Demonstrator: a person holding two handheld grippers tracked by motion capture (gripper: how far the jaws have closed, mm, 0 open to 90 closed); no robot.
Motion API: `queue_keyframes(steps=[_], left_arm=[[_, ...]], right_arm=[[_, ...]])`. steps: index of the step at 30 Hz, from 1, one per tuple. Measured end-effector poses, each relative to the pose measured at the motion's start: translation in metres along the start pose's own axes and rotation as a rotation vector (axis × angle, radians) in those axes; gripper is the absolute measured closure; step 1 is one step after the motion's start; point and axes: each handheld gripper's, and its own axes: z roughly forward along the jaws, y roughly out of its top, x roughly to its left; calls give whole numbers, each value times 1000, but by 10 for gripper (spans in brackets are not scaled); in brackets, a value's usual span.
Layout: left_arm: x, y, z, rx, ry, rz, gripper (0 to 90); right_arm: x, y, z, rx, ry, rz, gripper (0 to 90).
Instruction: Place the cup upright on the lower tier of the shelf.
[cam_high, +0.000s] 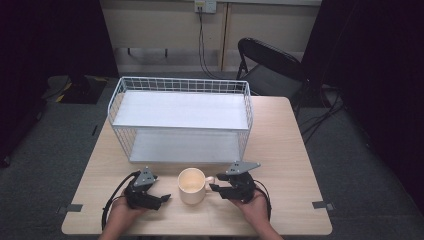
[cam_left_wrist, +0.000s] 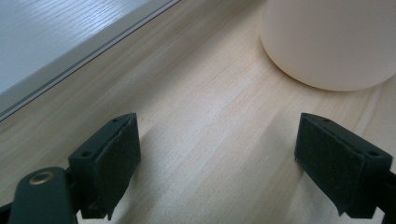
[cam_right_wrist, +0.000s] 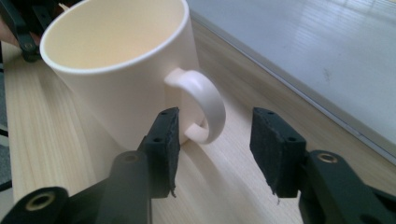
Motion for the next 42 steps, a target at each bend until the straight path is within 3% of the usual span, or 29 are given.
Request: queue_keyframes(steps=[15,20,23,35,42], left_arm=[[0,0,0,0,0,0,139],[0,0,0,0,0,0,139],[0,0,0,-1,0,0,139],[0,0,0,0,0,0,139],[0,0,0,1,1,0,139]], right_arm=[[3,4,11,-5,10,-11,615],[1,3,11,-3,37,-22,695],[-1,1,9,-8,62,-4,761],[3,-6,2,-2,78,-14,760],[3,-11,2,-6,96,11,668]])
